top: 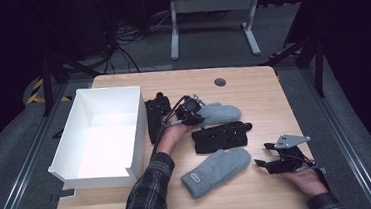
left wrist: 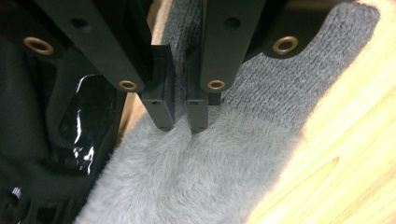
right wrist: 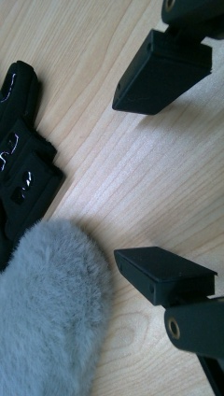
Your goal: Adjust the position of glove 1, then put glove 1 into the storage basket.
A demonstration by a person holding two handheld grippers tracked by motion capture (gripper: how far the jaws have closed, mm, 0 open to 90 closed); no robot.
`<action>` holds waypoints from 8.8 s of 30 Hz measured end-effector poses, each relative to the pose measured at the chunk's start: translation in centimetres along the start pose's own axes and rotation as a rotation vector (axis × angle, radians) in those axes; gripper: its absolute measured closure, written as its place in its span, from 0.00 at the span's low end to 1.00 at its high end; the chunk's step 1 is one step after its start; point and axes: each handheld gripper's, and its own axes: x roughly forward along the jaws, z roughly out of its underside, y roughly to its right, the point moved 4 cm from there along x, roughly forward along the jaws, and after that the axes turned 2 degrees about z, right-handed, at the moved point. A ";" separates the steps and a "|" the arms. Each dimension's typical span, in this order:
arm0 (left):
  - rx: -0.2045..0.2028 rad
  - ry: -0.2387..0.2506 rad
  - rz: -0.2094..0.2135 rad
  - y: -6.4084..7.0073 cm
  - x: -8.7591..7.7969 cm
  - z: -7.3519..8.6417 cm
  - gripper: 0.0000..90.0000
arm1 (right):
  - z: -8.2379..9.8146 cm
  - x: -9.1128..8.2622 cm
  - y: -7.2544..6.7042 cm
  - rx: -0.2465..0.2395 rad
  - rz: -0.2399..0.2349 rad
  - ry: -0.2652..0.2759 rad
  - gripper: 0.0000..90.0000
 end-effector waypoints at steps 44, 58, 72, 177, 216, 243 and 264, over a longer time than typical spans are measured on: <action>-0.231 0.128 0.097 7.1 -10.2 2.2 0.96 | -3.3 -0.9 -6.8 -0.108 -0.275 0.027 1.00; -0.244 0.129 0.116 9.4 -10.6 4.6 0.96 | -4.8 1.2 -11.8 -0.187 -0.422 0.015 1.00; -0.231 0.116 0.139 10.6 -10.3 5.4 0.96 | -6.1 4.5 -13.0 -0.215 -0.388 0.002 1.00; -0.130 0.089 0.105 13.2 -3.9 7.1 0.12 | -4.9 4.1 -7.9 -0.118 -0.198 -0.043 0.81; -0.147 0.007 0.274 13.2 -2.5 7.9 0.69 | -2.2 2.5 -1.6 -0.031 -0.021 -0.016 0.18; -0.152 0.126 0.259 11.7 -9.4 6.1 0.77 | -2.1 2.5 -1.6 -0.029 -0.015 -0.019 0.17; -0.143 0.155 0.204 9.4 -17.5 1.9 0.76 | -2.1 2.5 -1.6 -0.021 -0.009 -0.019 0.17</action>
